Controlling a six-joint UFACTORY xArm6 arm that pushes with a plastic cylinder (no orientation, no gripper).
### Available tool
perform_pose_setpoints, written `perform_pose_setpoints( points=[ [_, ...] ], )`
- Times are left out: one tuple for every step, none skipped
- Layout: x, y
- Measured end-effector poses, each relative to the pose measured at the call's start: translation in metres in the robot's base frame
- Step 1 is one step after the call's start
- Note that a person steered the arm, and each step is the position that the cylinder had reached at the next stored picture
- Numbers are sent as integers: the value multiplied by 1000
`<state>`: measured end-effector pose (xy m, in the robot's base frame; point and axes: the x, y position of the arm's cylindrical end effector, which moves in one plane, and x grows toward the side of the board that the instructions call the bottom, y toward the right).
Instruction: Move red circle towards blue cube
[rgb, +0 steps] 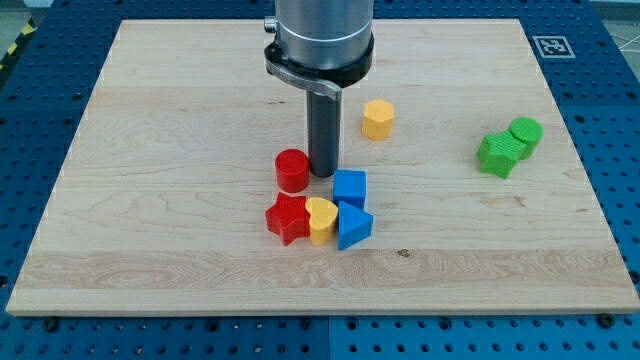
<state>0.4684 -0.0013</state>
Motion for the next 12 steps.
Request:
perform_pose_setpoints(
  points=[
    [5,5],
    [11,7],
    [7,7],
    [-31,1],
    [-41,-21],
    [-41,-61],
    [-25,-93],
    [-3,-95],
    [-3,-95],
    [-3,-93],
    [-3,-89],
    [-3,-82]
  ],
)
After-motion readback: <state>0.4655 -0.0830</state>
